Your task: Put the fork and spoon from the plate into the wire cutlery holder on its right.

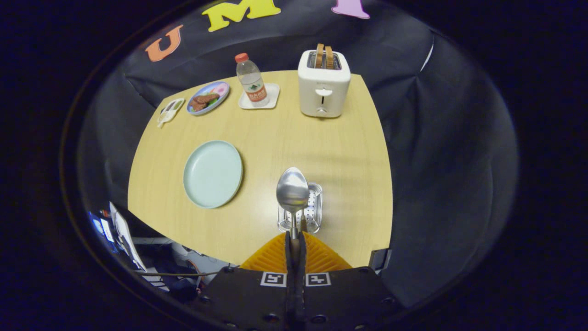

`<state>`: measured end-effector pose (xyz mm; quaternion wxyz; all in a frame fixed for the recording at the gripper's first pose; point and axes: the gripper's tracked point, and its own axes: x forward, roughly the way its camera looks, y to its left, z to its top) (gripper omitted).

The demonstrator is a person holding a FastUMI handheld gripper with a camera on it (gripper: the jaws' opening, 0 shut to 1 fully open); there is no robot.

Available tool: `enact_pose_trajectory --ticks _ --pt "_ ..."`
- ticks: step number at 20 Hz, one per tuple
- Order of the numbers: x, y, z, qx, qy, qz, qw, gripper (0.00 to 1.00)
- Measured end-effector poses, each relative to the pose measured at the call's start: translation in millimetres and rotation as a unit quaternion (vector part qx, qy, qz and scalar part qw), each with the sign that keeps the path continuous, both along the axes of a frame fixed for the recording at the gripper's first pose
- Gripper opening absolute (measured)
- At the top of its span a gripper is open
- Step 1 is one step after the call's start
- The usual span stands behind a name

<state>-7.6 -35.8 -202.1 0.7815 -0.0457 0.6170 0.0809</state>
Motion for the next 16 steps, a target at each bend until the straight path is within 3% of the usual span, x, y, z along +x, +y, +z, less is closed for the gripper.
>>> enact_pose_trajectory --ticks 9,15,16 --pt "-7.8 -3.0 -19.2 0.012 0.044 -0.012 0.999 0.01" --pt "-5.0 -3.7 -32.0 0.021 0.053 -0.037 0.998 0.05" --pt "-4.1 -3.0 -32.3 0.023 0.051 -0.039 0.998 0.1"
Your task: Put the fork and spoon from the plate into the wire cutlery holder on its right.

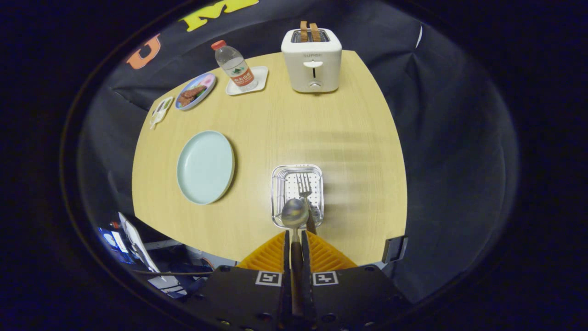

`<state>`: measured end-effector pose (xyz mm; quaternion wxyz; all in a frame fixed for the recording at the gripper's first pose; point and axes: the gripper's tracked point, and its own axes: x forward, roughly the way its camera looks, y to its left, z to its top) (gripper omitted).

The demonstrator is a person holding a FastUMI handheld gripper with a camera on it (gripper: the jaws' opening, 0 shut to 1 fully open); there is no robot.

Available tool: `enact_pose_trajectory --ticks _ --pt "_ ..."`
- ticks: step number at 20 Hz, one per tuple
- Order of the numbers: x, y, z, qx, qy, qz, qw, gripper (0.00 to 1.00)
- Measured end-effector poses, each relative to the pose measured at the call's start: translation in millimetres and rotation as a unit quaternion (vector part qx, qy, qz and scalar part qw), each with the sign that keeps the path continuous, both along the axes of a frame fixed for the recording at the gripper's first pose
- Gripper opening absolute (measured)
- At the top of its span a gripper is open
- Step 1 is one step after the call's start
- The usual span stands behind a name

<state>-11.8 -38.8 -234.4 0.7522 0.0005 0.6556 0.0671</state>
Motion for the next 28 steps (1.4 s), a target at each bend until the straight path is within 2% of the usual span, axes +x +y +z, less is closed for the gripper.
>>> enact_pose_trajectory --ticks 2,3,6,11,18,28 --pt "5.2 2.5 0.5 0.002 -0.011 -0.001 1.0 0.05" --pt "7.4 2.9 5.1 -0.001 -0.02 0.001 1.0 0.09" --pt "18.7 9.6 16.8 -0.001 -0.059 0.011 0.998 0.33" --pt "43.7 26.5 31.8 -0.001 -0.139 0.023 0.99 0.88" --pt "72.1 59.9 68.1 0.026 -0.245 -0.002 0.969 0.94" --pt "77.6 100.9 159.9 0.054 -0.41 0.006 0.91 0.94"
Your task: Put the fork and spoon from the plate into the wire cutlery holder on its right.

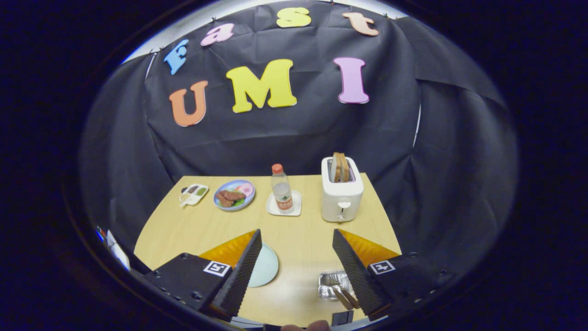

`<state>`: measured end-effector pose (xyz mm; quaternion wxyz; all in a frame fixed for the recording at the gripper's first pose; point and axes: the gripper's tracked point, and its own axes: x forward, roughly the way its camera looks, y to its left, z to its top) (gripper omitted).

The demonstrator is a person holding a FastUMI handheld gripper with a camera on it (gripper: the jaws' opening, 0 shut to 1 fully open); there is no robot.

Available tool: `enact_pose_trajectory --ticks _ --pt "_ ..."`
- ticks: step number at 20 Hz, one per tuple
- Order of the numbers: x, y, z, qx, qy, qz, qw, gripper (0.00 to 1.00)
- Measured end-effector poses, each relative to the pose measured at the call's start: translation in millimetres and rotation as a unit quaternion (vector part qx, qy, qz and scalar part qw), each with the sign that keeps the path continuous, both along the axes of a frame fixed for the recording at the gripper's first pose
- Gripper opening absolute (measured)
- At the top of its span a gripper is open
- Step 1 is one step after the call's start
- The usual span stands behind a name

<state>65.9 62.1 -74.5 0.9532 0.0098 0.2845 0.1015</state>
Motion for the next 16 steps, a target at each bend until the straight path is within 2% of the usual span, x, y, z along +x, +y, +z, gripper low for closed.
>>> enact_pose_trajectory --ticks 8,16 --pt "-17.5 1.6 72.2 0.006 -0.128 -0.017 0.992 0.95" --pt "-35.4 0.7 100.7 0.009 -0.177 -0.031 0.984 0.95"
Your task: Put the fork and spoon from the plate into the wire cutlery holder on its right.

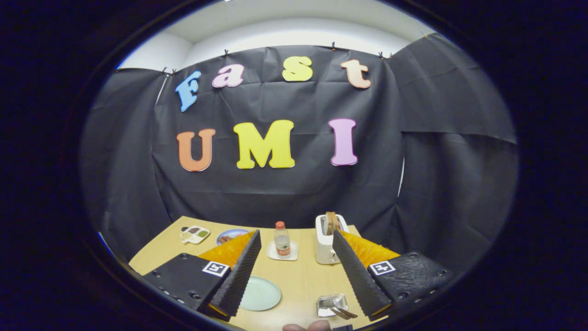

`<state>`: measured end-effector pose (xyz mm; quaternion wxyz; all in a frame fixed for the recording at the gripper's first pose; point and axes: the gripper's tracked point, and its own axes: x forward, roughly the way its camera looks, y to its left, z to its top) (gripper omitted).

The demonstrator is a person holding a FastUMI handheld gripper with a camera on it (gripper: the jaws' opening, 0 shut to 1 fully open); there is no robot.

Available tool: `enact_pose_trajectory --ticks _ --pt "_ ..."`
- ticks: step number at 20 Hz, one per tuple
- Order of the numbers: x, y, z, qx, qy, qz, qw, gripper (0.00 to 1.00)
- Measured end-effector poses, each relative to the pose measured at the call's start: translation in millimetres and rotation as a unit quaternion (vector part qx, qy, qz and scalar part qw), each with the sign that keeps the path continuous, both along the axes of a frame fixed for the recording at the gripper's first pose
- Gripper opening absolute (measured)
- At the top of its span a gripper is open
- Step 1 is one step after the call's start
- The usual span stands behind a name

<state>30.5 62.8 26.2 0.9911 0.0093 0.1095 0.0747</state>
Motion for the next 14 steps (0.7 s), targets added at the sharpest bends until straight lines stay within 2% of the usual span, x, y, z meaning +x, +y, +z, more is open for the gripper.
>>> enact_pose_trajectory --ticks 14 --pt "-19.2 12.5 24.9 0.006 -0.031 -0.003 0.999 0.95"
